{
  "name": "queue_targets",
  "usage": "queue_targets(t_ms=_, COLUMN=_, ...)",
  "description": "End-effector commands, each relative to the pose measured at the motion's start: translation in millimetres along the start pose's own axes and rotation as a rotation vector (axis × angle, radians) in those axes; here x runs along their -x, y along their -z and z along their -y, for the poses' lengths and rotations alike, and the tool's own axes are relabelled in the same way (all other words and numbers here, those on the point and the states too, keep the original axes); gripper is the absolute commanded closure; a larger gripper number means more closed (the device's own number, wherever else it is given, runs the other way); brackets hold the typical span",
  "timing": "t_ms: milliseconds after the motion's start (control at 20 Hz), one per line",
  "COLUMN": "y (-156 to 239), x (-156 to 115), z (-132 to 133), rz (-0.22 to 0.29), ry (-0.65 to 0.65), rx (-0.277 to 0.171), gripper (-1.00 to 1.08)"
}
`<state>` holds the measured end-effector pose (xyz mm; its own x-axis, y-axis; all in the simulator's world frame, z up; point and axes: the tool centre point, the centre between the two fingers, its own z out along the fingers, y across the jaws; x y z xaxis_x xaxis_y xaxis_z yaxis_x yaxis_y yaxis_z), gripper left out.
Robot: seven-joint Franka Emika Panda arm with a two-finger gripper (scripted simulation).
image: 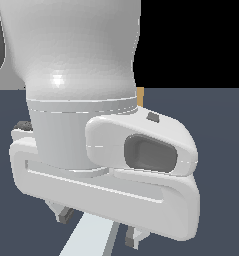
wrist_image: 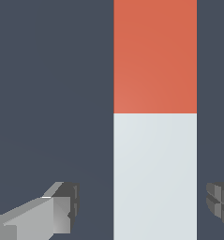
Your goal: Insert the peg into the horizontal hole in a box.
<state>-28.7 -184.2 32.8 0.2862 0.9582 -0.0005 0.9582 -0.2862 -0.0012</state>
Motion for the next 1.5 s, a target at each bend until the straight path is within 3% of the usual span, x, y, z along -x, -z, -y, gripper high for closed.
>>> queue_targets(t_ms=0, y=-8.6, x=0.0, z=-0.5, rz=0.0, ry=0.0, rx=0.001, gripper=-0.92)
queue_targets(t_ms=200, y=-12.7, x=0.1, z=-1.4, rz=0.0, ry=0.0, rx=0.001, gripper=-0.92)
queue_targets(t_ms=250, y=-12.7, x=0.1, z=-1.4, rz=0.0, ry=0.0, rx=0.001, gripper=1.08)
queue_targets(t_ms=950, y=-10.2, x=-6.9, z=-1.1, rz=-0.001, ry=0.006, rx=0.001, gripper=1.08)
queue_targets(t_ms=1200, y=-1.8, x=-36.2, z=1.2, rz=0.0, ry=0.03, rx=0.001, gripper=1.08)
queue_targets(t_ms=1450, y=13.4, x=-88.9, z=6.8, rz=0.0, ry=0.074, rx=0.002, gripper=1.08)
